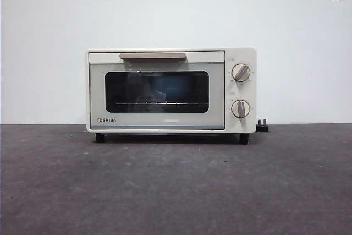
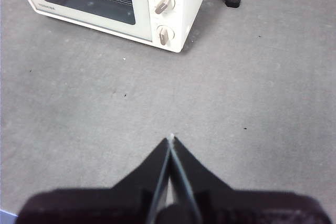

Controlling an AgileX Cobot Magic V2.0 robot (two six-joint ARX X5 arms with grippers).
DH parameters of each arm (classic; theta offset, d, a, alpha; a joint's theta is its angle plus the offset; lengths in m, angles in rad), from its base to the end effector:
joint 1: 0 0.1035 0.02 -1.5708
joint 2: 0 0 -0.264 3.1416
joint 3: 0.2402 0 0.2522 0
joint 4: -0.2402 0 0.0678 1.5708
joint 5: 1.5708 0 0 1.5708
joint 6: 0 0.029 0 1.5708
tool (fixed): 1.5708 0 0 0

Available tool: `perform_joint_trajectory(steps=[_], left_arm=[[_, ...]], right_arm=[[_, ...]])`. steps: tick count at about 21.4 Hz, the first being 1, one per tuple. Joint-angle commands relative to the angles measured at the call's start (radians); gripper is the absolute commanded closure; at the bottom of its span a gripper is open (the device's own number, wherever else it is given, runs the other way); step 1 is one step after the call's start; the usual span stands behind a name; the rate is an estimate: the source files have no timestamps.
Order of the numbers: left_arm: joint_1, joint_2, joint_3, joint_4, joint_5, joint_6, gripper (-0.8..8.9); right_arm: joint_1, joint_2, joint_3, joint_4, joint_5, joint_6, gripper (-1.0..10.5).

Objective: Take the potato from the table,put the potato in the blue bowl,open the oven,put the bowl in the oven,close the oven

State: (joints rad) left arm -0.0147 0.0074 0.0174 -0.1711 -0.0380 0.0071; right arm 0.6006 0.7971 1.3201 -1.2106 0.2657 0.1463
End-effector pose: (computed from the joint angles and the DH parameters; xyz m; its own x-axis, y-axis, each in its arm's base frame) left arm 0.0959 -0.0003 0.1524 0.9868 0.0235 -0.1603 -0.0217 0.9997 0.0131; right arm 0.0800 0.0456 0.4059 0.7636 0.2048 -0.6124 -0.2975 0.9533 -0.0522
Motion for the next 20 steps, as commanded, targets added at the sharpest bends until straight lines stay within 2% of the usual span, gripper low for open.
perform_joint_trajectory(steps=[1, 6, 9, 11, 14, 16, 18, 20], left_arm=[[-0.002, 0.002, -0.01, 0.008, 0.003, -0.007, 8.18], [-0.002, 0.008, -0.01, 0.008, 0.003, -0.007, 8.18], [-0.002, 0.008, -0.01, 0.008, 0.004, -0.007, 8.18], [-0.002, 0.008, -0.01, 0.008, 0.004, -0.007, 8.18], [-0.002, 0.008, -0.01, 0.008, 0.004, -0.007, 8.18], [-0.002, 0.008, -0.01, 0.008, 0.004, -0.007, 8.18], [-0.002, 0.008, -0.01, 0.008, 0.004, -0.007, 8.18], [-0.002, 0.008, -0.01, 0.008, 0.004, -0.007, 8.18]], right_arm=[[0.0, 0.0, -0.008, 0.006, 0.004, 0.008, 9.5], [0.0, -0.001, -0.008, 0.006, 0.004, 0.007, 9.5], [-0.07, -0.03, -0.012, 0.018, 0.014, -0.093, 9.5], [-0.172, -0.081, -0.074, 0.149, 0.011, -0.098, 9.5], [-0.367, -0.193, -0.264, 0.462, -0.007, -0.093, 9.5], [-0.479, -0.261, -0.407, 0.647, -0.126, -0.098, 9.5], [-0.539, -0.326, -0.543, 0.773, -0.2, -0.129, 9.5], [-0.565, -0.373, -0.645, 0.855, -0.204, -0.156, 9.5]])
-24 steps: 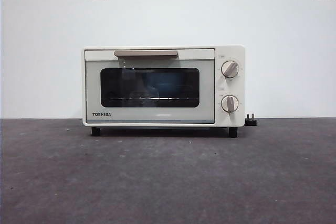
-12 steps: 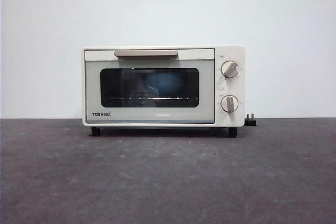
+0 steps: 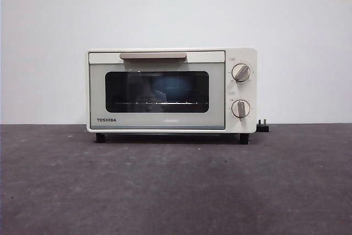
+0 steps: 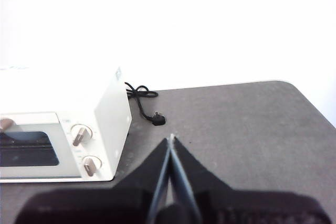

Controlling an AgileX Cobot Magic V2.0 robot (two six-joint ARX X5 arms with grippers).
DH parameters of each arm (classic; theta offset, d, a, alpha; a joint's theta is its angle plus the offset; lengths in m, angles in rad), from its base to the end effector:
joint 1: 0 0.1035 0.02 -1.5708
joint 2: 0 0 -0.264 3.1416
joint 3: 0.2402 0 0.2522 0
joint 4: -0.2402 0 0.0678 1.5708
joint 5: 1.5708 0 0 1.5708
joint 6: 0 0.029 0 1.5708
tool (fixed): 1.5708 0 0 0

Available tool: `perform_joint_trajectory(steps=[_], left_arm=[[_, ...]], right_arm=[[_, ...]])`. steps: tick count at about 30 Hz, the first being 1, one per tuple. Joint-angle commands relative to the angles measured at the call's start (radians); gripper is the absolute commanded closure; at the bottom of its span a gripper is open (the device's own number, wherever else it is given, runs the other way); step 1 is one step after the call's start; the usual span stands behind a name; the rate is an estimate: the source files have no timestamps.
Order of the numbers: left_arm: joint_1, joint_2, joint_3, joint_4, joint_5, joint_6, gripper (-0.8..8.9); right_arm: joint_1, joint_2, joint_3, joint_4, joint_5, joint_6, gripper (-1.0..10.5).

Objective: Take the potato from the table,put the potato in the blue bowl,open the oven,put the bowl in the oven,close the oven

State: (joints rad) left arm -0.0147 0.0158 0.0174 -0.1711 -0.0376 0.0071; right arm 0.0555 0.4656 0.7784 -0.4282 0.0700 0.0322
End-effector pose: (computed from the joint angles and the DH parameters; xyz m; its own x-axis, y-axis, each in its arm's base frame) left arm 0.0963 -0.0003 0.1517 0.9854 0.0231 -0.1686 -0.0212 0.9997 0.0133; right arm 0.0948 0.0032 0.3434 0.9933 -0.0149 -0.1149 0.0177 0.9996 0.0239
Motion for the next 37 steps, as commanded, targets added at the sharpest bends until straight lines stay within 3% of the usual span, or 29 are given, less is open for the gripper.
perform_joint_trajectory(steps=[1, 8, 15, 19, 31, 37], left_arm=[[-0.002, 0.0, -0.01, 0.008, 0.004, -0.007, 8.18], [-0.002, 0.0, -0.01, 0.008, 0.004, -0.007, 8.18], [-0.002, 0.0, -0.01, 0.008, 0.004, -0.007, 8.17], [-0.002, 0.0, -0.01, 0.008, 0.004, -0.007, 8.18], [-0.002, 0.0, -0.01, 0.008, 0.004, -0.007, 8.18], [-0.002, 0.0, -0.01, 0.008, 0.004, -0.007, 8.18]], right_arm=[[-0.03, -0.068, -0.161, 0.118, -0.008, -0.057, 9.5], [-0.05, -0.241, -0.517, 0.359, -0.04, -0.085, 9.5], [-0.05, -0.376, -0.704, 0.433, -0.123, -0.086, 9.5], [-0.05, -0.421, -0.762, 0.436, -0.123, -0.08, 9.5], [-0.05, -0.458, -0.764, 0.239, -0.095, -0.089, 9.5], [-0.05, -0.458, -0.764, 0.239, -0.058, -0.092, 9.5]])
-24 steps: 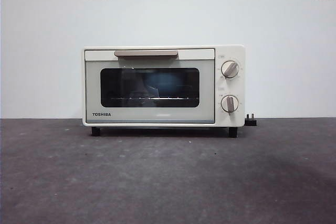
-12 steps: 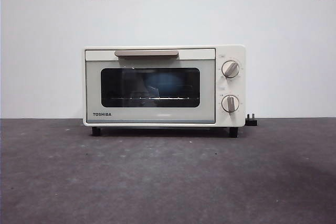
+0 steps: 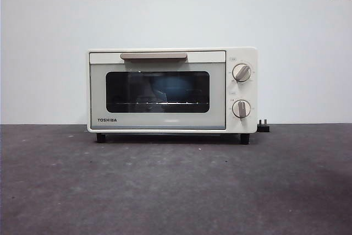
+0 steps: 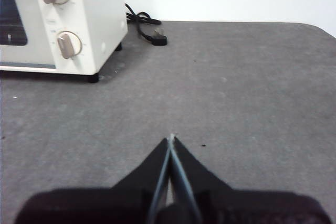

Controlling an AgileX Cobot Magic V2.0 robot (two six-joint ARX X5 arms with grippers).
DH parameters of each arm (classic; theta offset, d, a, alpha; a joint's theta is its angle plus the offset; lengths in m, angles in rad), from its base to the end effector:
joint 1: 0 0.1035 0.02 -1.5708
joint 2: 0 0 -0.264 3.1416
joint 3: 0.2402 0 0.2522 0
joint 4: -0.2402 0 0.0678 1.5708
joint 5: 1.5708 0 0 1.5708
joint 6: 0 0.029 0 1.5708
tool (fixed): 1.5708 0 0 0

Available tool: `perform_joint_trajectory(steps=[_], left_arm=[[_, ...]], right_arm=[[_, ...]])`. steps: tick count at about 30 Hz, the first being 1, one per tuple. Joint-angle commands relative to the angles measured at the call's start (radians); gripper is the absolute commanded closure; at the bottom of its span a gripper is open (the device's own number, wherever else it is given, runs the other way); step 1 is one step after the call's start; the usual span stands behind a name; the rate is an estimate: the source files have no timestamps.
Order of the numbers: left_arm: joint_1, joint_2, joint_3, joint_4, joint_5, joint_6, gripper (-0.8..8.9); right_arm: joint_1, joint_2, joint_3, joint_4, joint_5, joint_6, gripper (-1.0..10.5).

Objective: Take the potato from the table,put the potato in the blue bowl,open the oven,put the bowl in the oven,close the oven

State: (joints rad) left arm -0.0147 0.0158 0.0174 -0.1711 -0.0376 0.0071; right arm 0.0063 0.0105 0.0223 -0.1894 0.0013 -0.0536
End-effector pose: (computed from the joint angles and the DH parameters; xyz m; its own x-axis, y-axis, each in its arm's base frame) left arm 0.0963 -0.0003 0.1517 0.9854 0.0231 -0.1686 -0.0212 0.9997 0.0133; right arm 0.0955 0.0006 0.1521 0.9843 0.0049 -0.1767 -0.0145 0.9985 -0.0530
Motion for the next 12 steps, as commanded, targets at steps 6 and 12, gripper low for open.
perform_joint_trajectory(steps=[6, 12], left_arm=[[-0.002, 0.0, -0.01, 0.008, 0.004, -0.007, 8.18], [-0.002, 0.0, -0.01, 0.008, 0.004, -0.007, 8.18]], right_arm=[[-0.001, -0.003, -0.008, 0.004, 0.01, 0.001, 9.5], [-0.001, -0.003, -0.008, 0.004, 0.014, 0.001, 9.5]])
